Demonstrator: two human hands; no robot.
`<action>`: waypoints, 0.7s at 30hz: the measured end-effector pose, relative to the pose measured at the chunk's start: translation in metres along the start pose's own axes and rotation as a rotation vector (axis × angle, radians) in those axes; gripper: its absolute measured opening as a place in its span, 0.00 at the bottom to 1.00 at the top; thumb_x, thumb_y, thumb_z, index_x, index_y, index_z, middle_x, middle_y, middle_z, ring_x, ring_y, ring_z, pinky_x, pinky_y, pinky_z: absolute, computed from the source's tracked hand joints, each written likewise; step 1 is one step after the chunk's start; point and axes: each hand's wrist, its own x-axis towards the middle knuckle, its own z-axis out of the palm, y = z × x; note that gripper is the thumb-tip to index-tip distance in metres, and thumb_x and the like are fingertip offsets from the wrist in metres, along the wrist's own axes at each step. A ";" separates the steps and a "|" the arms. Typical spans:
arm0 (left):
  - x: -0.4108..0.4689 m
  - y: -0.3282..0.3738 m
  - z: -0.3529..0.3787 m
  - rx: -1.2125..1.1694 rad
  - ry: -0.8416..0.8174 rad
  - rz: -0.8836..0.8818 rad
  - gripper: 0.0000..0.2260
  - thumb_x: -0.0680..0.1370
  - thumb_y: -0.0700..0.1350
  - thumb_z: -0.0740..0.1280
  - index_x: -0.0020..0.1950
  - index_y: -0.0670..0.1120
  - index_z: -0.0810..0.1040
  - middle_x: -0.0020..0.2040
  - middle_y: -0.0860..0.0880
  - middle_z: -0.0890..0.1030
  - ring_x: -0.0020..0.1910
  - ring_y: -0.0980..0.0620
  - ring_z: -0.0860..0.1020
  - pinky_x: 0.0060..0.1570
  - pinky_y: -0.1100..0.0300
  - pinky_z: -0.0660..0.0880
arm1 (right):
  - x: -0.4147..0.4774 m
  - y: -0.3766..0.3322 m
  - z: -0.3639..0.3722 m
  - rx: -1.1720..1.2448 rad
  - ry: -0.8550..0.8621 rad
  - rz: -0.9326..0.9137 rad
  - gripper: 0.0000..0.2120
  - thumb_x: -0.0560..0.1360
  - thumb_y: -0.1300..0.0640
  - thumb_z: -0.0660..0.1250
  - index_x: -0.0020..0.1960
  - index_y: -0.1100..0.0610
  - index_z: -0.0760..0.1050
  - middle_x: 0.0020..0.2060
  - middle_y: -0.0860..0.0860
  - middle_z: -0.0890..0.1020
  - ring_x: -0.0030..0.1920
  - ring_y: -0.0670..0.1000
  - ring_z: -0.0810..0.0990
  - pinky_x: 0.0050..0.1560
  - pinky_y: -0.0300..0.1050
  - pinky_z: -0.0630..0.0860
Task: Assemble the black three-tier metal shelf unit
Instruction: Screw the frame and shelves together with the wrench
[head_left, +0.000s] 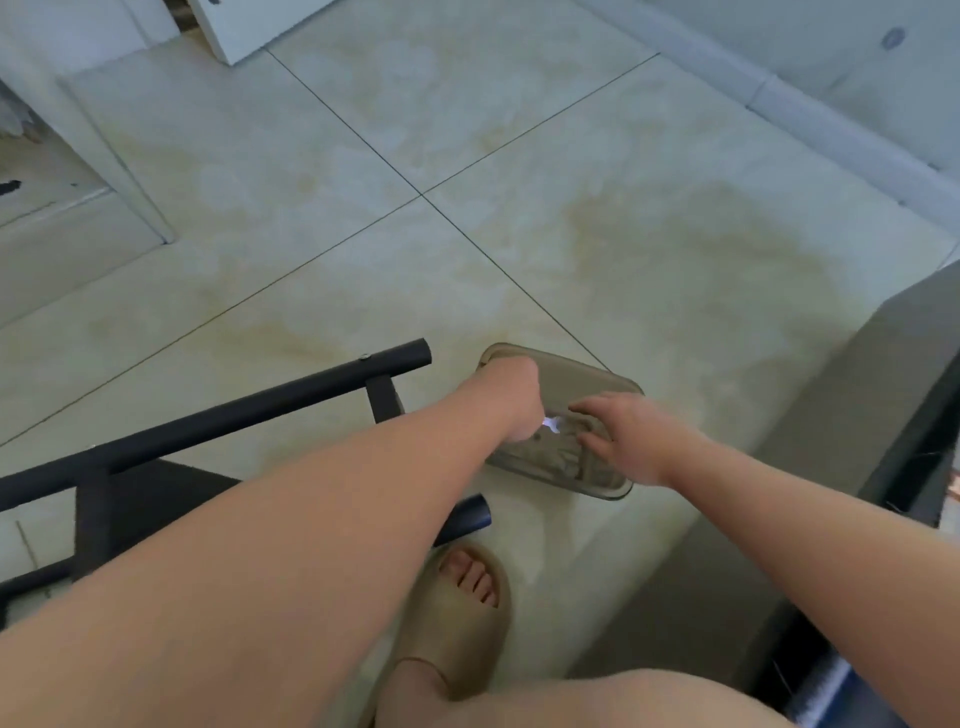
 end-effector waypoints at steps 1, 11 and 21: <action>0.012 0.001 0.005 0.009 -0.025 0.002 0.11 0.80 0.40 0.66 0.61 0.40 0.80 0.58 0.42 0.81 0.57 0.41 0.79 0.58 0.51 0.77 | 0.007 0.005 0.006 0.004 -0.019 0.001 0.20 0.82 0.48 0.61 0.73 0.50 0.70 0.66 0.51 0.77 0.67 0.55 0.73 0.62 0.50 0.72; 0.055 0.001 0.021 0.129 -0.148 0.028 0.13 0.81 0.42 0.64 0.62 0.40 0.81 0.61 0.41 0.82 0.60 0.41 0.79 0.62 0.52 0.75 | 0.032 0.015 0.028 0.131 -0.006 0.089 0.22 0.82 0.50 0.62 0.75 0.51 0.69 0.71 0.50 0.74 0.71 0.54 0.70 0.67 0.49 0.71; -0.063 -0.012 -0.031 -0.184 0.125 0.182 0.10 0.81 0.42 0.63 0.58 0.48 0.82 0.55 0.51 0.80 0.55 0.49 0.78 0.51 0.61 0.71 | -0.021 -0.031 -0.038 0.220 0.166 0.034 0.23 0.81 0.51 0.66 0.75 0.51 0.70 0.72 0.49 0.73 0.72 0.53 0.71 0.70 0.48 0.68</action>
